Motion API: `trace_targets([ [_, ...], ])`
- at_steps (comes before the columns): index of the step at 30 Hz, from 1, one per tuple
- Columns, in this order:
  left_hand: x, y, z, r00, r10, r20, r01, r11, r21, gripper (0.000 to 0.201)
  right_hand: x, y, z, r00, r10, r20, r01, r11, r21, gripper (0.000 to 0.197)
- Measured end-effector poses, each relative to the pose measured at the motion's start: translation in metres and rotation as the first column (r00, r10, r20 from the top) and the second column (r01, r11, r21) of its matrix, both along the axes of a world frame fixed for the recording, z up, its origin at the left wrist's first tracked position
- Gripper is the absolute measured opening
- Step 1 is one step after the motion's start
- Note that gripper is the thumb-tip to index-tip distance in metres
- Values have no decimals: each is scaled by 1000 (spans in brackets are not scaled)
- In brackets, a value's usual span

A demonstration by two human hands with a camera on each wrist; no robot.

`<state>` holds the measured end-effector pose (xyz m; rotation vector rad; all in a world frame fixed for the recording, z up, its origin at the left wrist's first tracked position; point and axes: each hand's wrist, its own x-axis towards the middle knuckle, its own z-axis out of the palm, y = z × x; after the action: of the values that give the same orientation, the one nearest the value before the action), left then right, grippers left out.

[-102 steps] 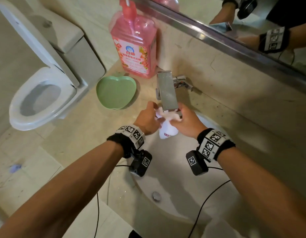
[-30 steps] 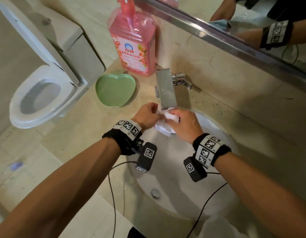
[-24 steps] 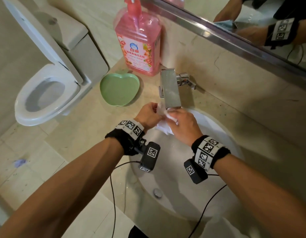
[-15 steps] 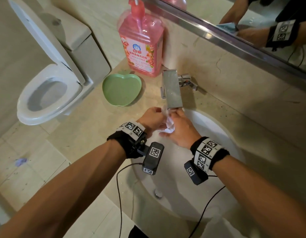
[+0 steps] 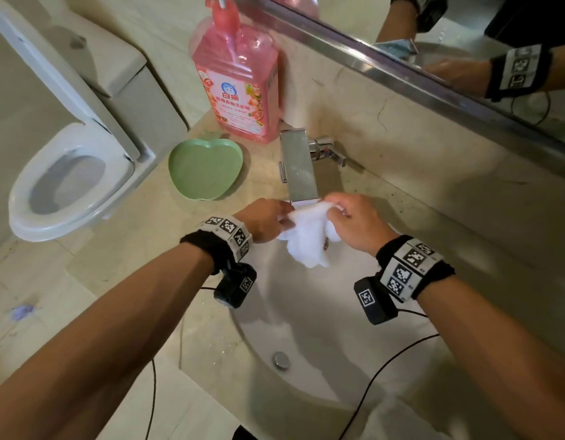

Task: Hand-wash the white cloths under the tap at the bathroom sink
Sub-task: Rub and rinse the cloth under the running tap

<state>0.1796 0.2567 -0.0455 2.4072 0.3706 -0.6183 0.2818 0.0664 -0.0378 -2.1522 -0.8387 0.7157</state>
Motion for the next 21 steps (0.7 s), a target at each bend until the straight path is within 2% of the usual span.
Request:
trace_targets([
  [3,-5,8,-2,988,138,72,-142,989,45,33,7,-4,-3,993,3,121,13,990,-137,30],
  [6,-4,6,0,967,242,78,-246,968,50,34,0,4,-10,986,-72,152,99,980,-175,36],
  [9,-2,2,5,908,419,9,-418,907,-45,31,-20,23,-14,979,-186,88,198,967,-161,37],
  [11,-2,0,6,861,507,-52,-507,845,-171,26,-35,36,-19,984,-176,34,179,973,-144,32],
  [13,-5,-2,8,842,537,-54,-536,820,-202,24,-47,49,-22,991,-134,-18,131,984,-124,30],
  [16,-12,-5,7,863,504,-23,-501,850,-165,19,-49,60,-26,991,-52,-122,30,984,-174,55],
  [18,-14,-6,8,843,537,-17,-524,815,-249,17,-45,65,-30,991,-20,-133,-7,980,-200,52],
  [20,-14,-4,9,808,588,-33,-561,750,-351,16,-38,66,-33,985,-113,-130,93,985,-148,40],
  [21,-15,-2,8,818,575,-11,-538,758,-369,19,-34,66,-32,964,-191,-185,175,979,-100,36],
])
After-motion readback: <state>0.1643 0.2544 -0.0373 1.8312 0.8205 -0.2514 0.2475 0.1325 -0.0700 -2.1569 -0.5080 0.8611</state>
